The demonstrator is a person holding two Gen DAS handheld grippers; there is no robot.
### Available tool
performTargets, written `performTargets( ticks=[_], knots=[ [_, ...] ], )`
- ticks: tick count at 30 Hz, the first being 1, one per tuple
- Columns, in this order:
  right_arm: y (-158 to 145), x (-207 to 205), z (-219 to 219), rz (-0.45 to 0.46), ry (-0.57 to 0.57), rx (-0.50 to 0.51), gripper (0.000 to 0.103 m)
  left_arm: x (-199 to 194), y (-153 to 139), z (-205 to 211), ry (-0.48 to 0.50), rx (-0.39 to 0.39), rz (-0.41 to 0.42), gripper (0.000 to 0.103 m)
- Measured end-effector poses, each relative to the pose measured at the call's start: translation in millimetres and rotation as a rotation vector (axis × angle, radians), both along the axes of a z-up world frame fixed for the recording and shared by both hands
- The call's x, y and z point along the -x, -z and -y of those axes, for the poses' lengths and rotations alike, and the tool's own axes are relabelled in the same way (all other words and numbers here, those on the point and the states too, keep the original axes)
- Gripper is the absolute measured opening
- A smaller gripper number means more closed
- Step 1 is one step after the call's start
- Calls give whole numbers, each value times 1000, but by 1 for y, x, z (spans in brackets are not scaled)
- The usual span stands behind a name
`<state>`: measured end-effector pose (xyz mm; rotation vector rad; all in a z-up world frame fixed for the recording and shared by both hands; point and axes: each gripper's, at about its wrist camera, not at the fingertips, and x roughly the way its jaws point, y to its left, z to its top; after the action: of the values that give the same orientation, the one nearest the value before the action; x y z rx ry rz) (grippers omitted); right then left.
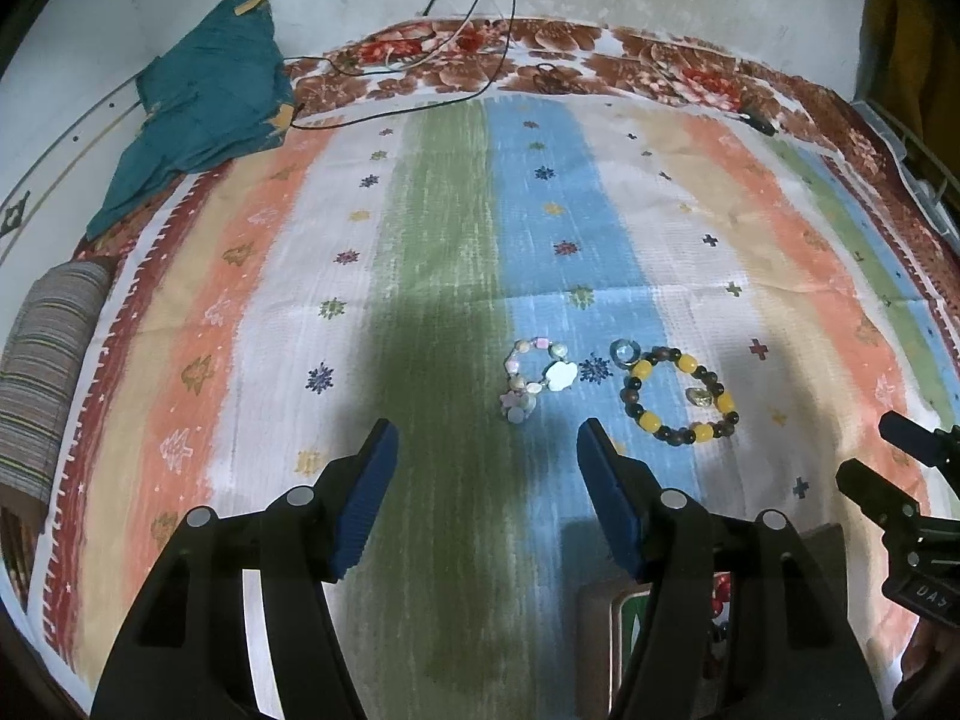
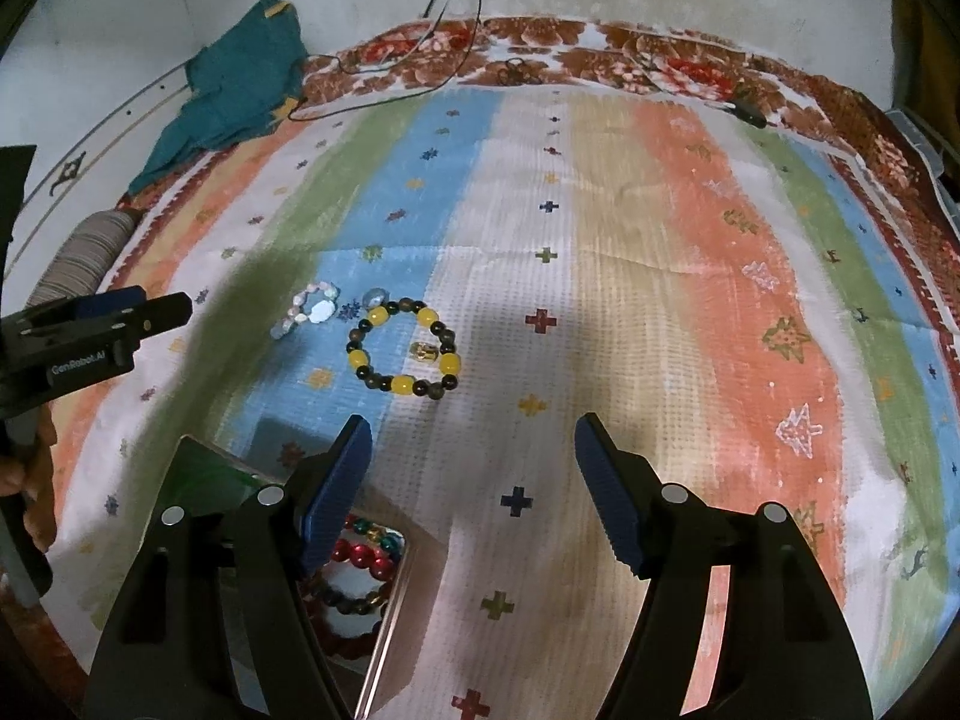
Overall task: Organize jewelry
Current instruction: 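Move both open tools toward the yellow-black and white bead bracelets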
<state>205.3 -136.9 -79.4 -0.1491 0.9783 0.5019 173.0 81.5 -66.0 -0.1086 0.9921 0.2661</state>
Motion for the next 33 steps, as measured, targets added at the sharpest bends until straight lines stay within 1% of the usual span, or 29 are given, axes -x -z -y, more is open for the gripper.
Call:
performTargets(
  ticks=[6, 12, 24, 33],
  knots=[
    [6, -4, -8, -12, -25, 18, 70, -10, 5, 1, 10, -4, -8, 63],
    [16, -14, -15, -43, -44, 32, 70, -19, 14, -4, 9, -4, -26, 64],
    [30, -35, -22, -106, -34, 28, 70, -37, 27, -10, 17, 14, -53, 64],
    [41, -47, -31, -118, -35, 60, 70, -45, 38, -14, 25, 5, -72, 64]
  ],
)
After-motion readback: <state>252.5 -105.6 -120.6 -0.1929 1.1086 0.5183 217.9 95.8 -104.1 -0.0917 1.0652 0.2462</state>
